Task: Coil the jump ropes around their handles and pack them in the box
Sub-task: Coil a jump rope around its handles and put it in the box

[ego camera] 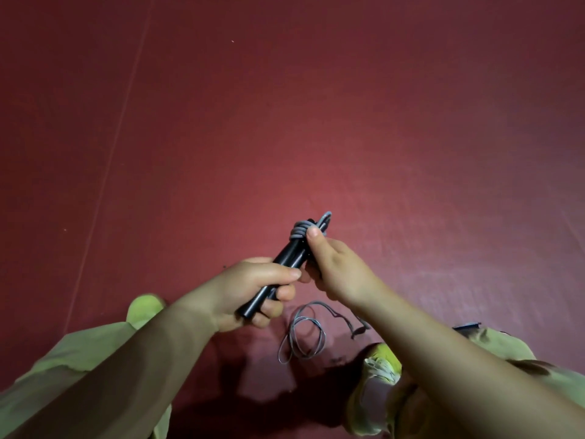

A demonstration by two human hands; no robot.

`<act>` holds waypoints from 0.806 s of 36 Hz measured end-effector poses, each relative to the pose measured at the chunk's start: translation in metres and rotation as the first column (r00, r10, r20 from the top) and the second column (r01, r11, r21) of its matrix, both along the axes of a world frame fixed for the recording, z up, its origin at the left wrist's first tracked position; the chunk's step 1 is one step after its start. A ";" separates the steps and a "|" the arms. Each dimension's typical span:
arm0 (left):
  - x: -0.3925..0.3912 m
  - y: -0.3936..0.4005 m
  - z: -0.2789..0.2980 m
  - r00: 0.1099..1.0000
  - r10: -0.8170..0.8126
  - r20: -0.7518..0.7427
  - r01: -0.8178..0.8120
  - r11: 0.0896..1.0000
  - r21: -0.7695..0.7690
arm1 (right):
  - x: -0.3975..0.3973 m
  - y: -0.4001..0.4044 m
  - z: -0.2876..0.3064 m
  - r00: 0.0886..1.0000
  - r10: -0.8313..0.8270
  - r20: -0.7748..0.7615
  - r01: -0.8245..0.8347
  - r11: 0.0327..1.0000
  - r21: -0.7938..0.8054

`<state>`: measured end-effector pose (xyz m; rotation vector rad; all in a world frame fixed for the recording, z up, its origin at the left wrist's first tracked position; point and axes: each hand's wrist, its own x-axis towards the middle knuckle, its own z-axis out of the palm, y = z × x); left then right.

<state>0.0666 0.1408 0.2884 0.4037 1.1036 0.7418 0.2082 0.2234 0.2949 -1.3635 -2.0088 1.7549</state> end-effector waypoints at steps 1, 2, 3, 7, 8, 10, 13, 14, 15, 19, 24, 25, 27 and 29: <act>0.001 0.000 -0.001 0.997 -0.010 -0.083 0.012 1.000 0.018 | 0.000 0.000 -0.002 0.999 0.003 0.040 -0.003 1.000 -0.003; 0.002 0.001 -0.002 0.984 -0.016 -0.175 0.023 0.999 0.039 | -0.001 -0.001 -0.004 0.997 0.010 0.079 -0.009 1.000 -0.008; 0.003 0.001 -0.004 0.965 -0.017 -0.263 0.034 0.997 0.062 | -0.001 -0.001 -0.005 0.993 0.018 0.119 -0.018 1.000 -0.007; 0.000 0.000 -0.012 0.845 -0.054 -0.532 0.131 0.986 0.108 | -0.002 -0.003 -0.009 0.986 0.026 0.167 -0.020 0.999 -0.038; -0.003 0.000 -0.013 0.802 -0.073 -0.593 0.167 0.980 0.105 | -0.002 -0.003 -0.009 0.987 0.026 0.160 -0.016 0.998 -0.064; -0.007 -0.001 -0.015 0.690 -0.120 -0.714 0.247 0.966 0.077 | -0.003 -0.002 -0.007 0.989 0.013 0.144 0.009 0.989 -0.148; -0.003 -0.002 -0.016 0.530 -0.137 -0.837 0.309 0.950 0.039 | -0.005 -0.001 -0.005 0.988 -0.039 0.150 0.074 0.969 -0.235; 0.000 -0.002 -0.014 0.477 -0.137 -0.868 0.328 0.944 0.031 | -0.006 -0.001 -0.006 0.986 -0.053 0.156 0.090 0.967 -0.238; 0.002 -0.002 -0.011 0.432 -0.136 -0.892 0.343 0.939 0.023 | -0.006 -0.001 -0.007 0.986 -0.061 0.156 0.097 0.966 -0.239; 0.001 -0.002 -0.006 0.394 -0.098 -0.914 0.343 0.938 0.047 | -0.006 0.001 -0.005 0.989 -0.122 0.078 0.141 0.936 -0.322; 0.008 -0.002 -0.007 0.878 -0.077 -0.472 0.144 0.984 0.106 | -0.004 0.004 -0.006 0.968 -0.243 -0.064 0.192 0.879 -0.437; 0.009 -0.003 -0.005 0.952 -0.071 -0.298 0.098 0.992 0.075 | -0.003 0.004 -0.007 0.960 -0.265 -0.088 0.195 0.862 -0.468; 0.010 -0.006 -0.001 0.994 -0.088 0.059 0.087 0.996 0.017 | -0.001 0.006 -0.007 0.942 -0.298 -0.152 0.173 0.824 -0.539; 0.011 -0.009 0.000 0.927 -0.116 0.357 0.115 0.993 0.025 | 0.000 0.008 -0.005 0.921 -0.314 -0.231 0.120 0.792 -0.598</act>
